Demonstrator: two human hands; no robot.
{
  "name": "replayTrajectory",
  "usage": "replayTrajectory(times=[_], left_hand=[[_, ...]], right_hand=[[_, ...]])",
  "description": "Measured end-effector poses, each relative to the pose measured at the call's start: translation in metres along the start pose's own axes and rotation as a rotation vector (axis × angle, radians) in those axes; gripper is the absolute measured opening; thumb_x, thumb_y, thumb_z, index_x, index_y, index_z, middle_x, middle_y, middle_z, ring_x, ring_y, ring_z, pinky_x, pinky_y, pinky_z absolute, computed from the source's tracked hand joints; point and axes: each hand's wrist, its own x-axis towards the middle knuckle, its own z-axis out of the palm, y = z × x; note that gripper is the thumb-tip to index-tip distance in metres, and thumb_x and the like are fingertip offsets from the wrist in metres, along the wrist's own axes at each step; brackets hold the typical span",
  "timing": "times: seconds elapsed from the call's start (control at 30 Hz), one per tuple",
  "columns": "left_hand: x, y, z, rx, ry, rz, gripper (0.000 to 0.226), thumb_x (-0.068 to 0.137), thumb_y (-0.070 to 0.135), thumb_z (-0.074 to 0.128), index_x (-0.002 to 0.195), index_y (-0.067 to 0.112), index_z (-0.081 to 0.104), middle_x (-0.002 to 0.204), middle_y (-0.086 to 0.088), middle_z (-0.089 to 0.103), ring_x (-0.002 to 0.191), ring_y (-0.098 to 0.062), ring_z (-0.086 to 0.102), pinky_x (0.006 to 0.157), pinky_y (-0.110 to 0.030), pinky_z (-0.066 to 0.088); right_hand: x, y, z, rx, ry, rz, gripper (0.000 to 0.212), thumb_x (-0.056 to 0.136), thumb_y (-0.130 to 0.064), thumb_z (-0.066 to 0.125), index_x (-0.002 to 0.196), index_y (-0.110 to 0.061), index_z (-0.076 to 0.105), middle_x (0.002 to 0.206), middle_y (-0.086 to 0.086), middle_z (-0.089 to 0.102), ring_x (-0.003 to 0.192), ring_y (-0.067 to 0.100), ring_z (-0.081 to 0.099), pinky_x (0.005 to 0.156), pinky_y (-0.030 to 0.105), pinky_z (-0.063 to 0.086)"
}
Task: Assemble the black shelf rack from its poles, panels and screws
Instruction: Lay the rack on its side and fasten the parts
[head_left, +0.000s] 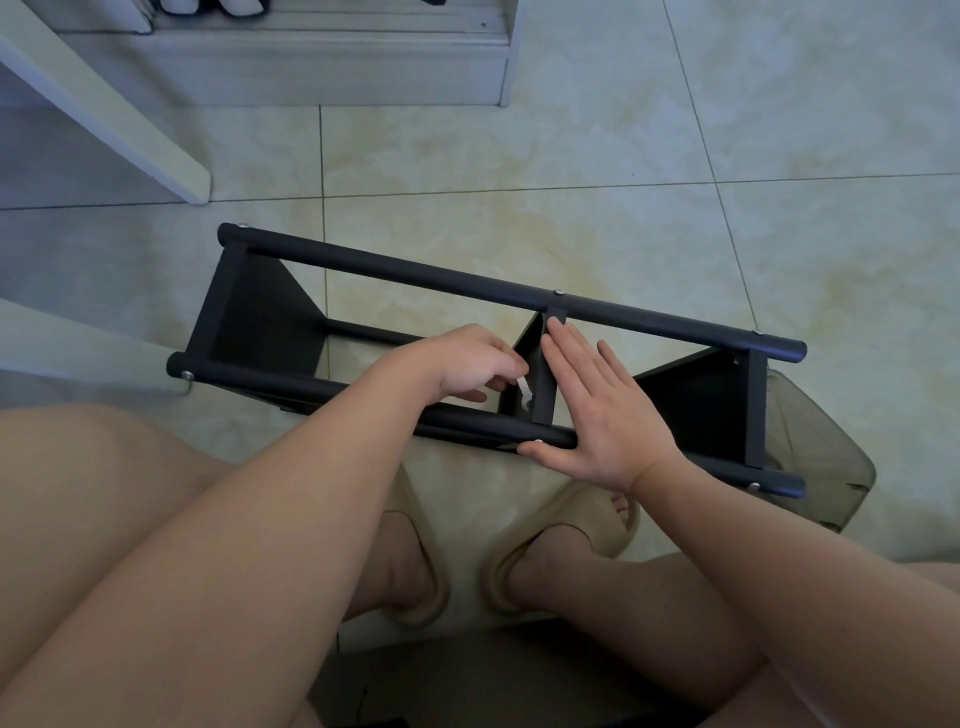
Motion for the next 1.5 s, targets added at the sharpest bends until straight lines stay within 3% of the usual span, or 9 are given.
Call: replayTrajectory(times=[0.17, 0.4, 0.6, 0.77, 0.97, 1.5], left_hand=[[0.006, 0.001, 0.006, -0.179, 0.137, -0.050, 0.006, 0.093, 0.018, 0.067, 0.089, 0.021, 0.071, 0.080, 0.005, 0.073, 0.075, -0.007, 0.068, 0.074, -0.026, 0.053], [0.005, 0.006, 0.014, -0.158, 0.286, -0.009, 0.009, 0.089, 0.016, 0.072, 0.084, 0.023, 0.069, 0.078, 0.004, 0.073, 0.065, -0.004, 0.065, 0.052, -0.013, 0.043], [0.003, 0.011, 0.012, -0.208, 0.225, -0.013, 0.008, 0.091, 0.019, 0.069, 0.085, 0.024, 0.071, 0.076, 0.008, 0.075, 0.076, -0.007, 0.069, 0.077, -0.026, 0.052], [0.002, 0.012, 0.008, -0.148, 0.199, -0.049, 0.007, 0.091, 0.019, 0.068, 0.087, 0.023, 0.072, 0.077, 0.006, 0.076, 0.078, -0.008, 0.069, 0.073, -0.026, 0.050], [0.005, 0.011, 0.014, -0.248, 0.153, -0.142, 0.009, 0.096, 0.023, 0.065, 0.097, 0.018, 0.072, 0.075, 0.007, 0.074, 0.074, -0.008, 0.066, 0.085, -0.030, 0.054], [0.005, 0.012, 0.008, -0.171, 0.054, -0.182, 0.012, 0.098, 0.018, 0.060, 0.089, 0.017, 0.067, 0.068, 0.007, 0.074, 0.067, -0.007, 0.060, 0.070, -0.024, 0.051]], right_hand=[[0.000, 0.000, 0.000, 0.004, 0.008, 0.000, 0.109, 0.086, -0.078, 0.046, 0.162, -0.006, 0.015, 0.171, 0.006, 0.003, 0.158, 0.020, 0.002, 0.127, 0.048, 0.012], [0.000, 0.000, 0.001, 0.002, 0.017, -0.006, 0.108, 0.086, -0.078, 0.045, 0.162, -0.006, 0.016, 0.171, 0.007, 0.005, 0.158, 0.021, 0.004, 0.127, 0.049, 0.013], [0.000, 0.000, 0.001, 0.001, 0.013, -0.002, 0.109, 0.086, -0.079, 0.042, 0.162, -0.006, 0.015, 0.171, 0.007, 0.004, 0.158, 0.021, 0.003, 0.127, 0.049, 0.014], [0.000, 0.001, 0.001, 0.006, 0.010, -0.001, 0.109, 0.086, -0.078, 0.045, 0.162, -0.006, 0.015, 0.171, 0.007, 0.004, 0.158, 0.021, 0.003, 0.127, 0.049, 0.013], [0.000, -0.001, -0.001, 0.009, -0.007, 0.004, 0.109, 0.086, -0.077, 0.046, 0.162, -0.006, 0.014, 0.171, 0.007, 0.002, 0.158, 0.021, 0.001, 0.127, 0.048, 0.012], [0.000, 0.000, -0.001, 0.006, -0.007, 0.002, 0.109, 0.086, -0.078, 0.045, 0.162, -0.006, 0.016, 0.171, 0.007, 0.003, 0.158, 0.021, 0.001, 0.127, 0.049, 0.013]])
